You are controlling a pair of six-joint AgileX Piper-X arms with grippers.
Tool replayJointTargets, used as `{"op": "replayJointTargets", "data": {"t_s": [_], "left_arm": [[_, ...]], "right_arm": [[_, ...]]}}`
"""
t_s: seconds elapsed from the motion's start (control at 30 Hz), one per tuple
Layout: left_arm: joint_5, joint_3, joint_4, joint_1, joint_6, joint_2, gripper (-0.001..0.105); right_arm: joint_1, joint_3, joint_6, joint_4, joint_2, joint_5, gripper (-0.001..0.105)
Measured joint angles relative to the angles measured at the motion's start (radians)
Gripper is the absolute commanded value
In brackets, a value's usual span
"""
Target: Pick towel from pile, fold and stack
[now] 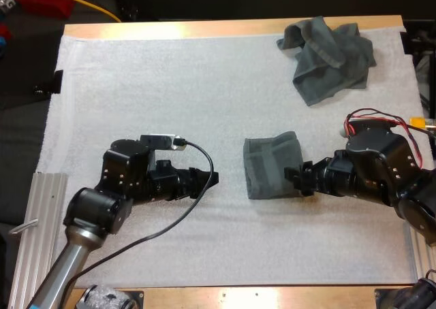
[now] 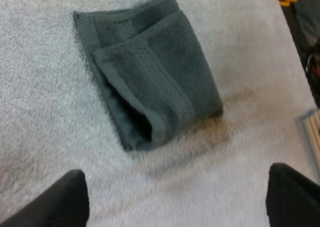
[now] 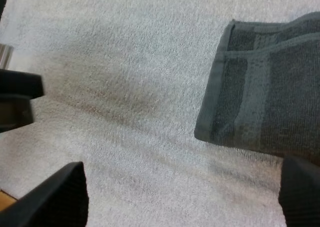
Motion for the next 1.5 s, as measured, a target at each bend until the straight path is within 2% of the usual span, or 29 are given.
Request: {"op": "replayJointTargets", "data": {"t_s": [0.17, 0.37, 0.6, 0.8, 0.97, 1.27, 1.5], "left_arm": [[0.004, 0.012, -0.063, 0.000, -0.029, 0.113, 0.071], [0.113, 0.012, -0.158, 0.000, -0.065, 0.304, 0.071], [0.133, 0.012, -0.301, 0.000, -0.130, 0.492, 0.071], [0.189, 0.012, -0.398, 0.000, -0.188, 0.624, 0.071], [0.198, 0.012, -0.426, 0.000, -0.208, 0.679, 0.071], [0.188, 0.007, -0.428, -0.013, -0.265, 0.691, 0.071], [0.185, -0.072, -0.429, -0.103, -0.315, 0.753, 0.071]], "right_arm": [[0.000, 0.000, 0.000, 0.000, 0.000, 0.000, 0.075], [0.000, 0.000, 0.000, 0.000, 0.000, 0.000, 0.075], [0.000, 0.000, 0.000, 0.000, 0.000, 0.000, 0.075], [0.000, 0.000, 0.000, 0.005, 0.000, 0.000, 0.075], [0.000, 0.000, 0.000, 0.005, 0.000, 0.000, 0.075], [0.000, 0.000, 0.000, 0.005, 0.000, 0.000, 0.075], [0.000, 0.000, 0.000, 0.005, 0.000, 0.000, 0.075]]}}
